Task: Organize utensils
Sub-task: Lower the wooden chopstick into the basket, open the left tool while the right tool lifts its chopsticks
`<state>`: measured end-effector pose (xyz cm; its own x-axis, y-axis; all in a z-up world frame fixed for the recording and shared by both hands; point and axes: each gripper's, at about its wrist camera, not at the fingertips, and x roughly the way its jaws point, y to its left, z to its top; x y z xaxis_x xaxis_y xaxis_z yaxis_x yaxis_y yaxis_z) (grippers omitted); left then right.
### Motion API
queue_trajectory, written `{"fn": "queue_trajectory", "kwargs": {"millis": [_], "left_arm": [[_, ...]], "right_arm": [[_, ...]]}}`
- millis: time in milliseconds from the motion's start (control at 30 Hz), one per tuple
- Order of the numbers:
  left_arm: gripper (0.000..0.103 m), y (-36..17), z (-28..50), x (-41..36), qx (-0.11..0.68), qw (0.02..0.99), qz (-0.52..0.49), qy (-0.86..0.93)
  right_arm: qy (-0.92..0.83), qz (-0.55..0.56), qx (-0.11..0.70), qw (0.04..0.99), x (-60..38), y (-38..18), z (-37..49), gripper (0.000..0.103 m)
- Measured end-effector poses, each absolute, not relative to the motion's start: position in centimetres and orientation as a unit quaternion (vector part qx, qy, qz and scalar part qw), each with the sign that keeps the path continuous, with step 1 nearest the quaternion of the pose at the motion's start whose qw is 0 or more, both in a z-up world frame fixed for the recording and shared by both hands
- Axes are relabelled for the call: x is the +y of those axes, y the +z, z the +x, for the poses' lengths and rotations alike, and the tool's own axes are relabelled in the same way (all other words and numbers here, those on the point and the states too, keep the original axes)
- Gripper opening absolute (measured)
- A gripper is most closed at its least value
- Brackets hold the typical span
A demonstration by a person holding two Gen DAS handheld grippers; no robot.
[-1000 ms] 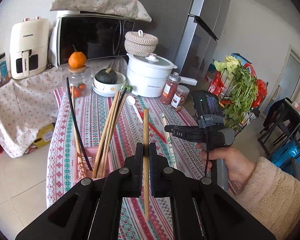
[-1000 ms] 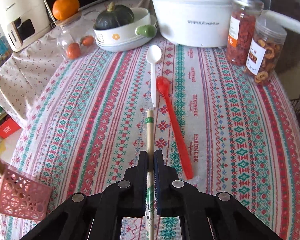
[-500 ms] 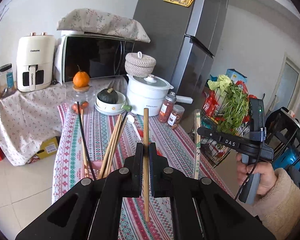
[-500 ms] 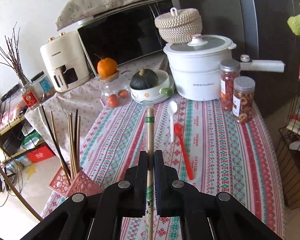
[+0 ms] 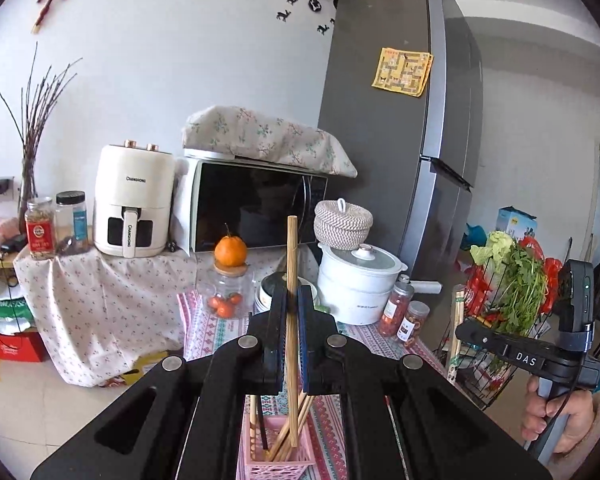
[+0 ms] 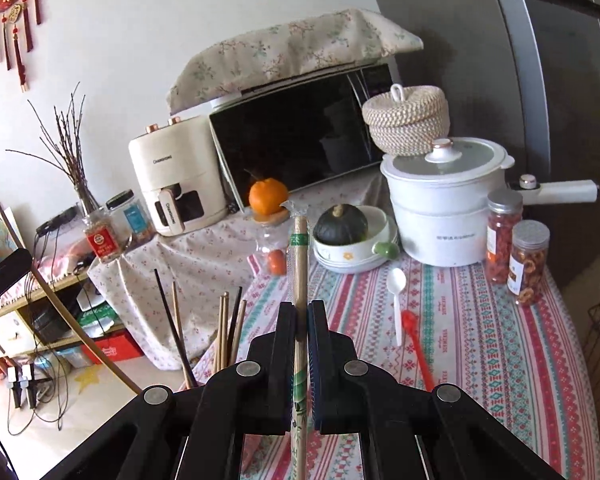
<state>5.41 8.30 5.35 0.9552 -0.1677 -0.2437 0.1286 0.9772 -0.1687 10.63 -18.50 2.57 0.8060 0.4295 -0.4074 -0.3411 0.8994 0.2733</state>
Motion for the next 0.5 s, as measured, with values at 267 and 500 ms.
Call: {"fn": "queue_trajectory", "kwargs": {"millis": [267,500], "left_arm": [[0.005,0.9,9.4,7.5,0.197,0.979,-0.028,-0.050],[0.005,-2.0,11.9,7.4,0.249,0.967,-0.026,-0.052]], "right_arm": [[0.209,0.083,0.234,0.946,-16.5,1.8,11.1,0.005],[0.220,0.075,0.221,0.947,-14.8,1.9,10.6,0.005]]}}
